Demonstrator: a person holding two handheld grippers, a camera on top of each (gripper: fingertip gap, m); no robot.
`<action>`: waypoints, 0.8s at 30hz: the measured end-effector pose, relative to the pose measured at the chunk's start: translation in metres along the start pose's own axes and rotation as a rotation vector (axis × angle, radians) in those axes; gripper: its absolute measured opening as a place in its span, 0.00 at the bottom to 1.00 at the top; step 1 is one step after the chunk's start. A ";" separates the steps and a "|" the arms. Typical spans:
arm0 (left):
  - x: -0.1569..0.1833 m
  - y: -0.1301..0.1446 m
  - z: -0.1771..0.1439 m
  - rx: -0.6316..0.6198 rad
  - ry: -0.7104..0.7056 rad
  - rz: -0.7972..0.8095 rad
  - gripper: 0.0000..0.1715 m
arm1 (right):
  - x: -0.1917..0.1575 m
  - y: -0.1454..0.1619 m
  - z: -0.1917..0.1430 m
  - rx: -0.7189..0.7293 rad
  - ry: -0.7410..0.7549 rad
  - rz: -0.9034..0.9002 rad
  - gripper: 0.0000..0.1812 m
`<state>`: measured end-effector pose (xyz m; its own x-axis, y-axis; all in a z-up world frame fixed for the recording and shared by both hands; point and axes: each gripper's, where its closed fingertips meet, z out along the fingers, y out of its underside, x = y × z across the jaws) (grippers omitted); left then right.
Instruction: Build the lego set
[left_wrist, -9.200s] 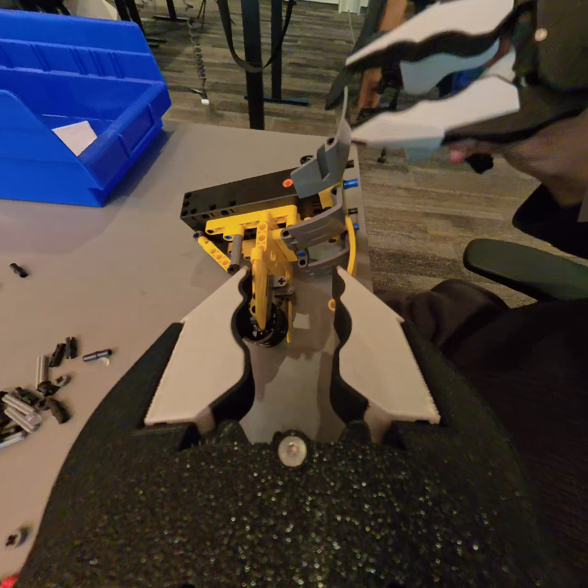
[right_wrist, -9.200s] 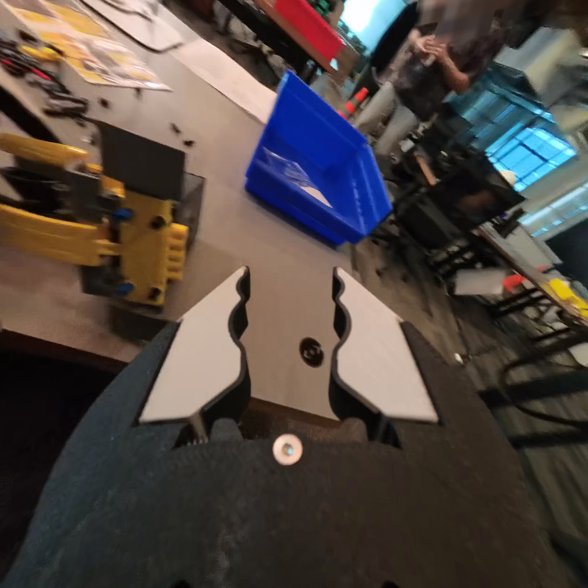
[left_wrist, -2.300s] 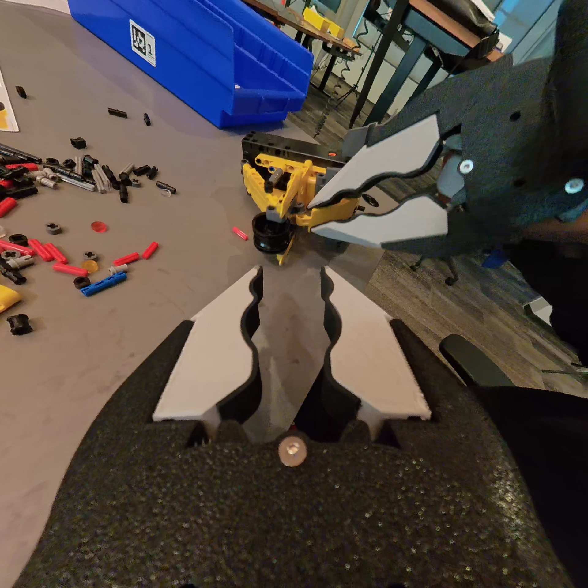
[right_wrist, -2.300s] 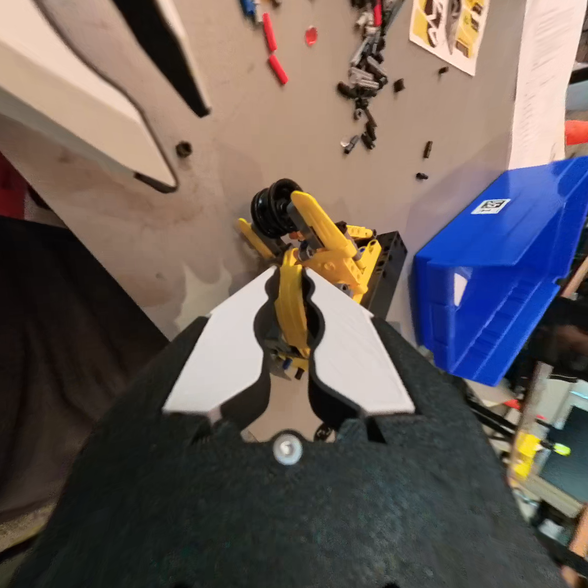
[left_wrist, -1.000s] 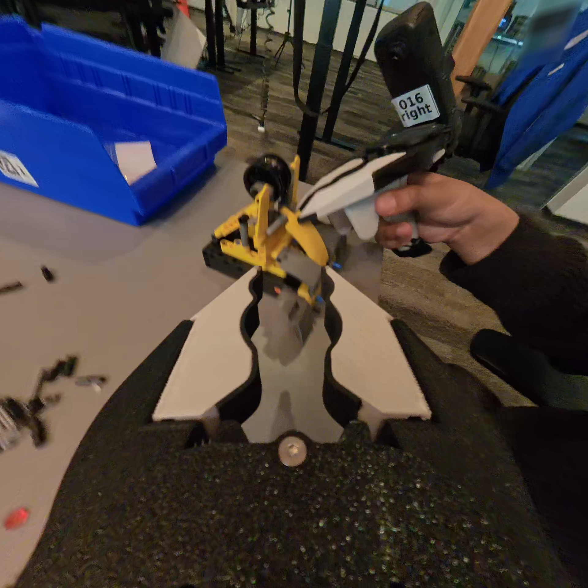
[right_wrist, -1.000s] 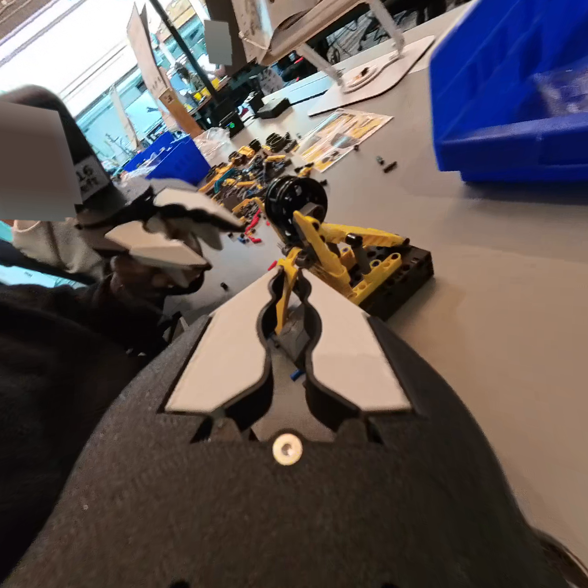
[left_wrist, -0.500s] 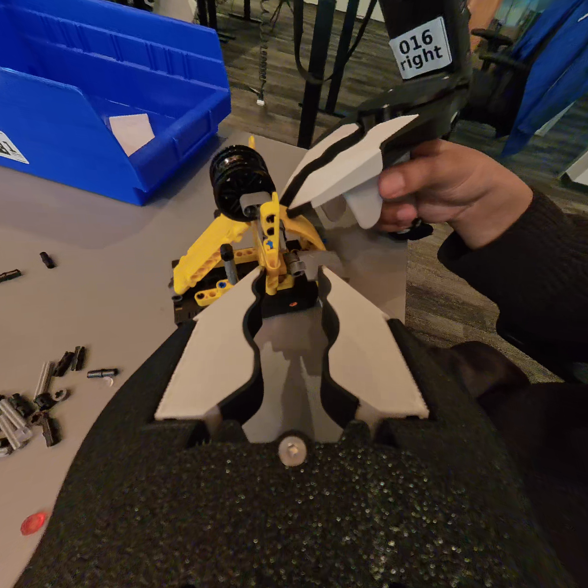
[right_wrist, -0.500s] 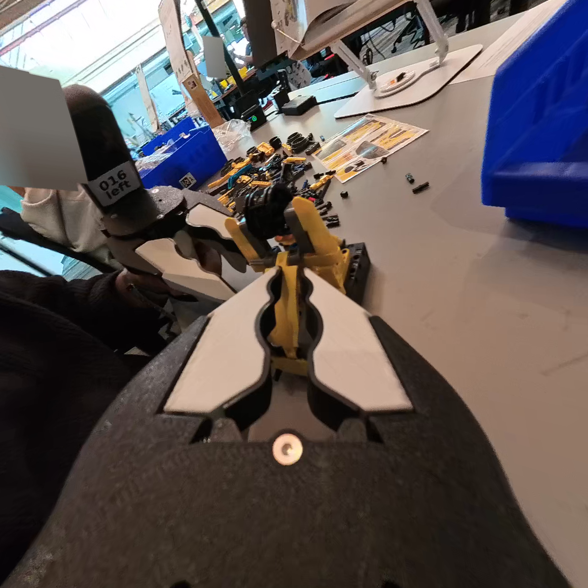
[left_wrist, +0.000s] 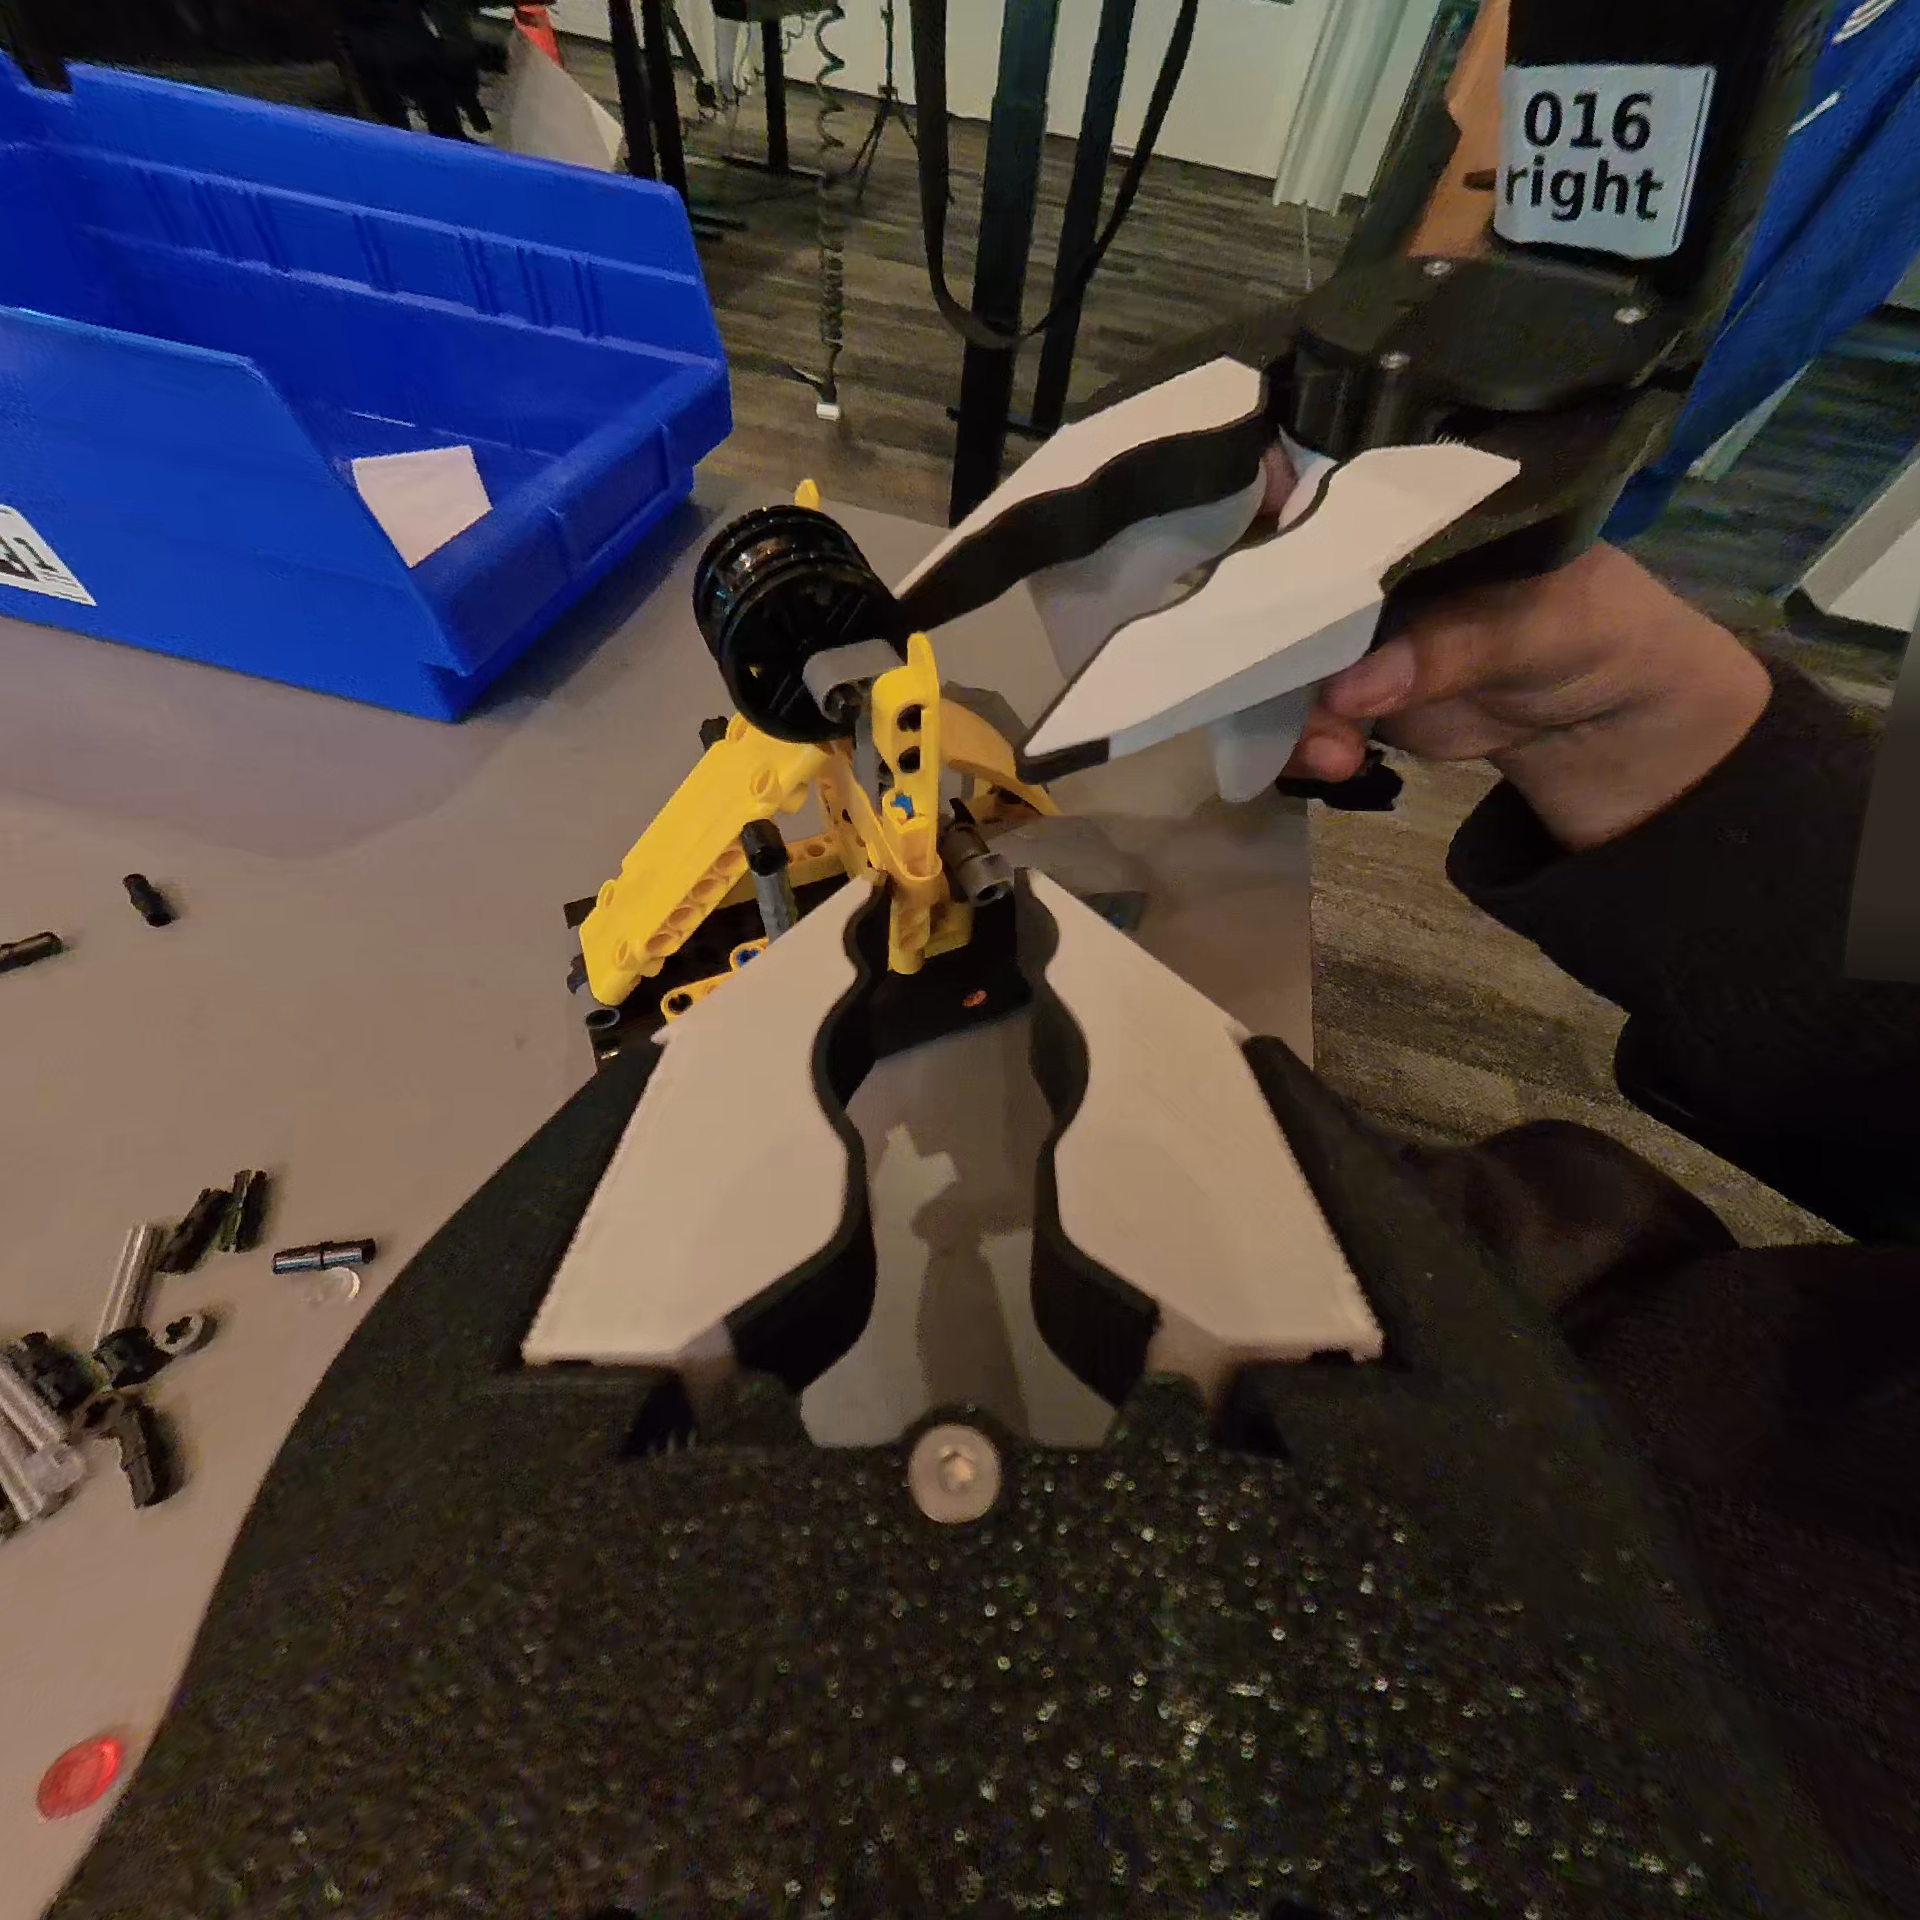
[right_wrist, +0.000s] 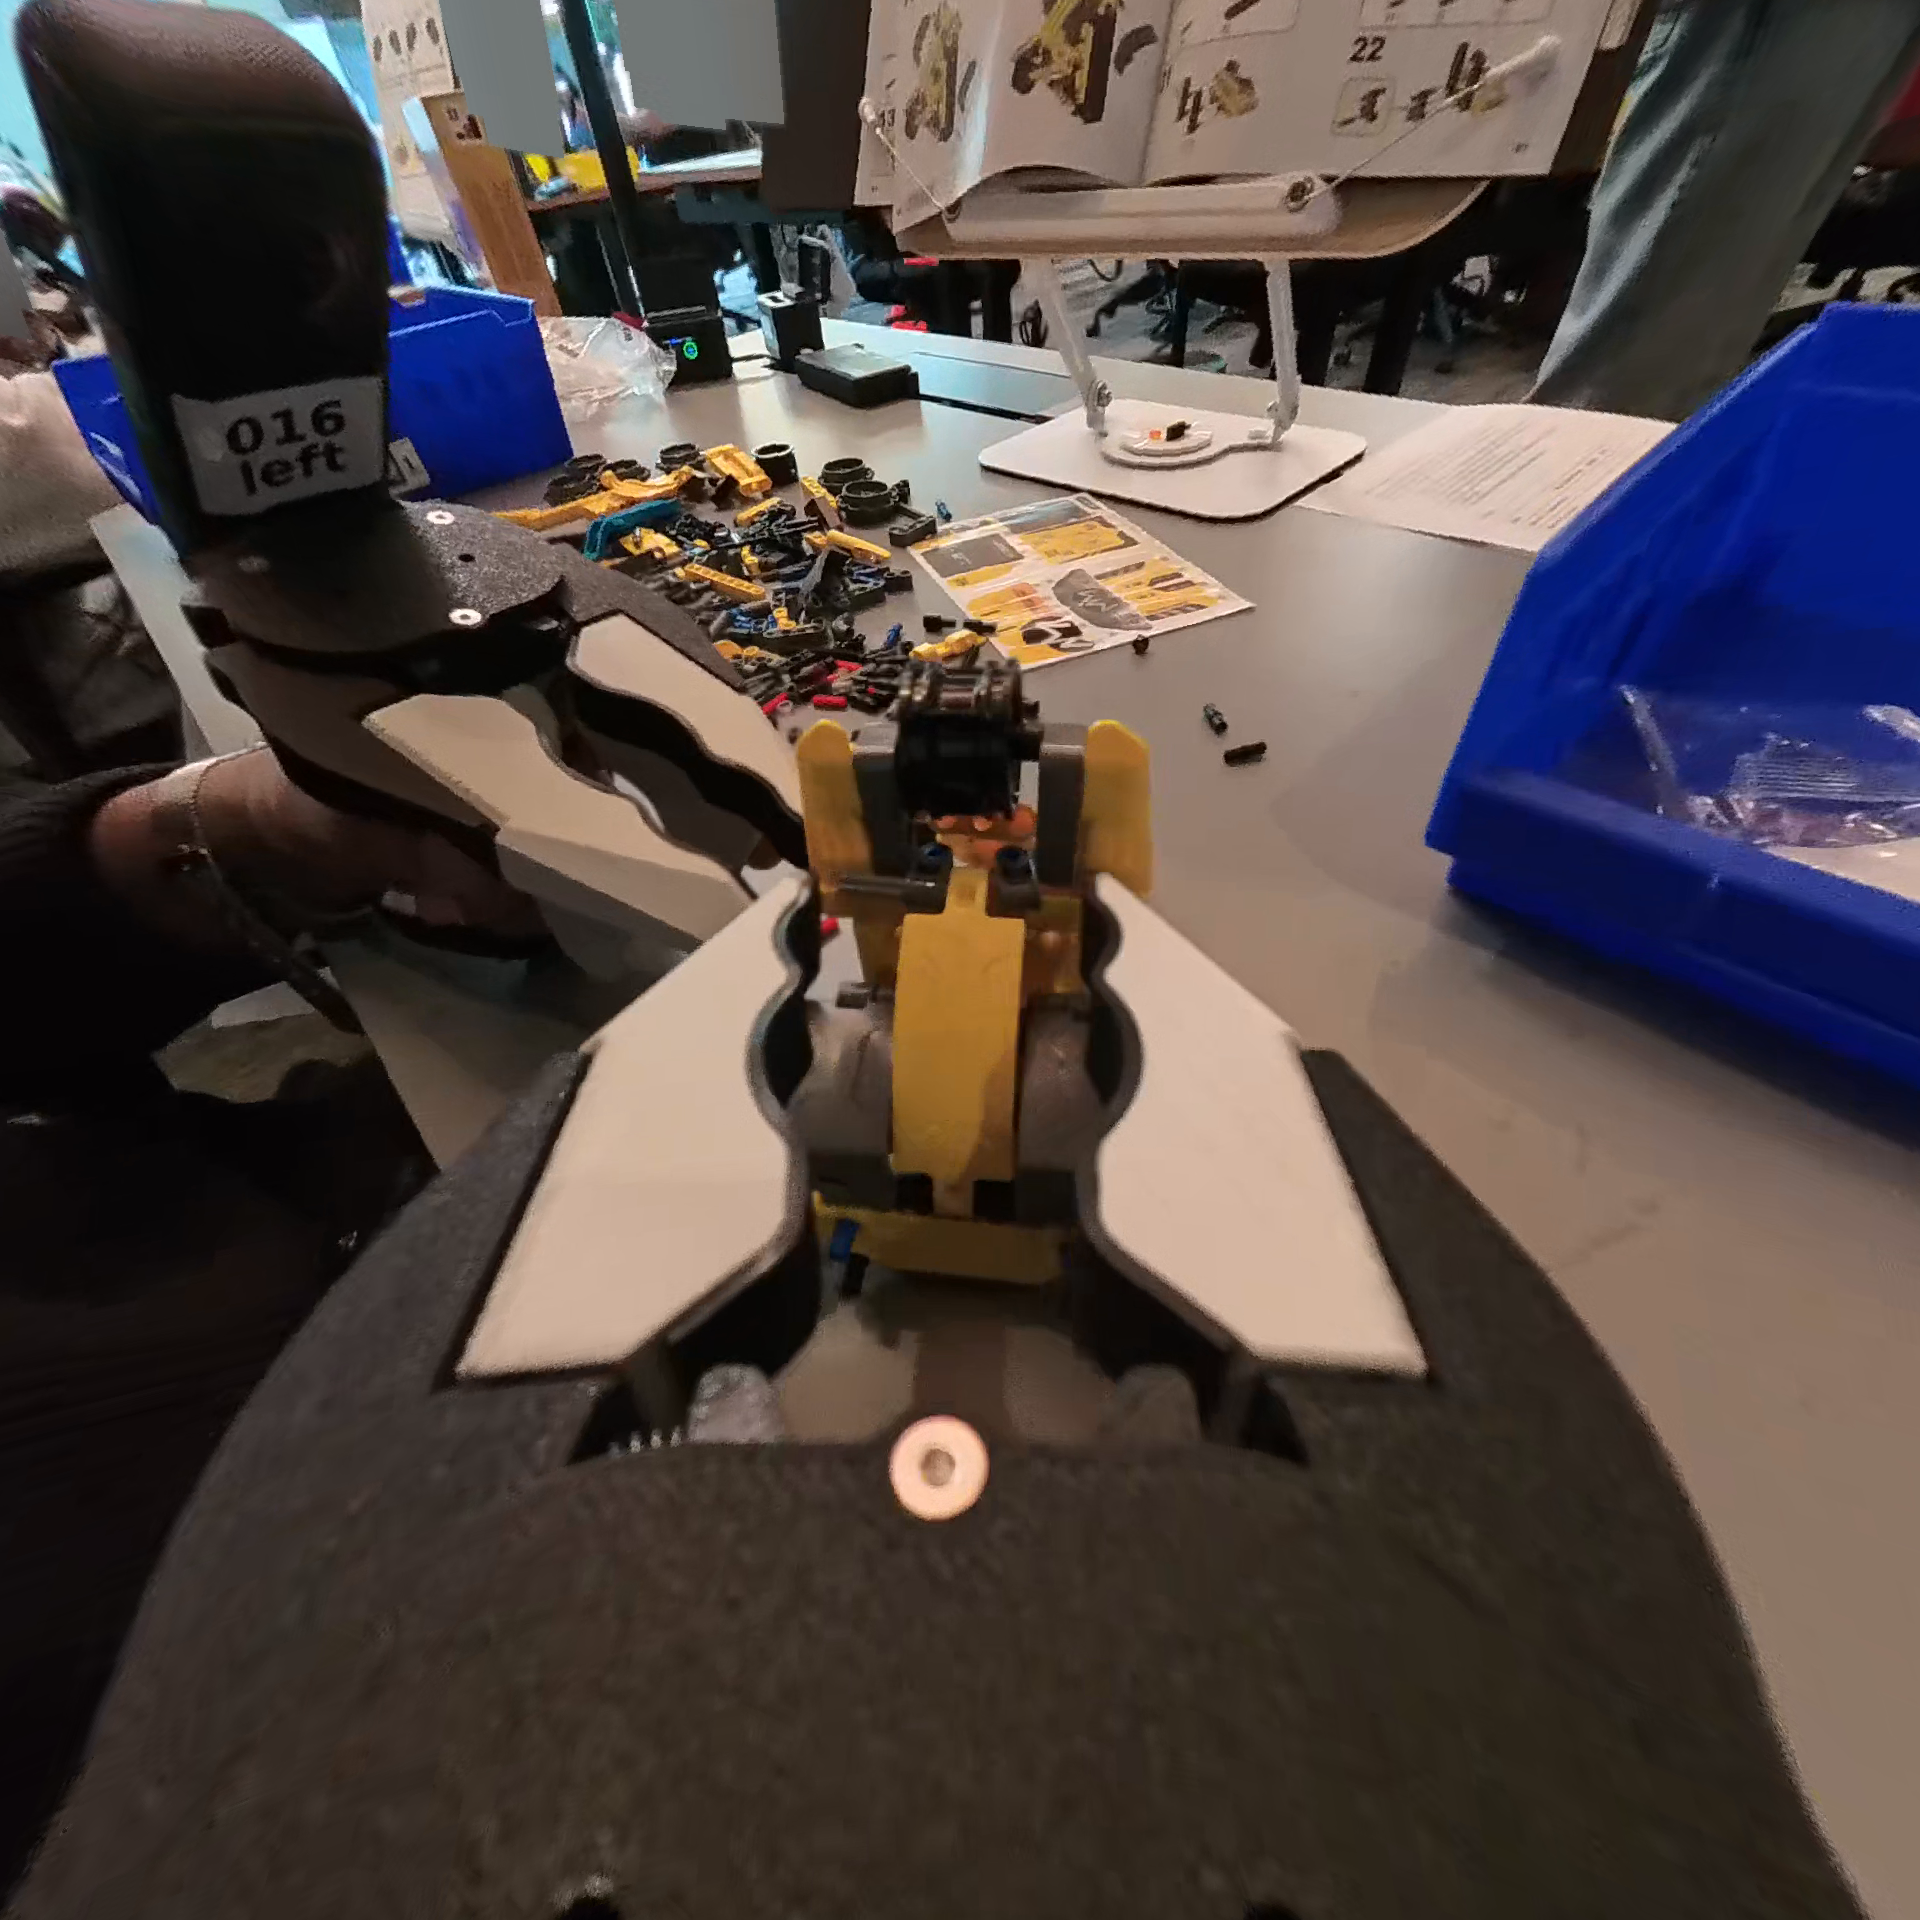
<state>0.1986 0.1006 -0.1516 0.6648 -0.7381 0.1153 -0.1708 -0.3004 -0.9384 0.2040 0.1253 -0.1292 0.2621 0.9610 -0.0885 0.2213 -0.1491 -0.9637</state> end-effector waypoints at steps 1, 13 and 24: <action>-0.001 0.000 0.000 0.004 -0.003 -0.005 0.12 | 0.001 0.000 0.001 0.009 -0.004 0.007 0.27; -0.004 0.002 0.002 -0.012 -0.028 -0.004 0.10 | 0.005 0.010 0.007 -0.013 0.028 -0.071 0.15; -0.004 0.003 0.003 -0.024 -0.039 -0.001 0.07 | 0.003 0.010 0.007 -0.017 0.040 -0.131 0.14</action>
<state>0.1972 0.1046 -0.1561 0.6928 -0.7137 0.1030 -0.1869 -0.3157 -0.9303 0.2004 0.1284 -0.1409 0.2675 0.9624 0.0485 0.2718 -0.0271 -0.9620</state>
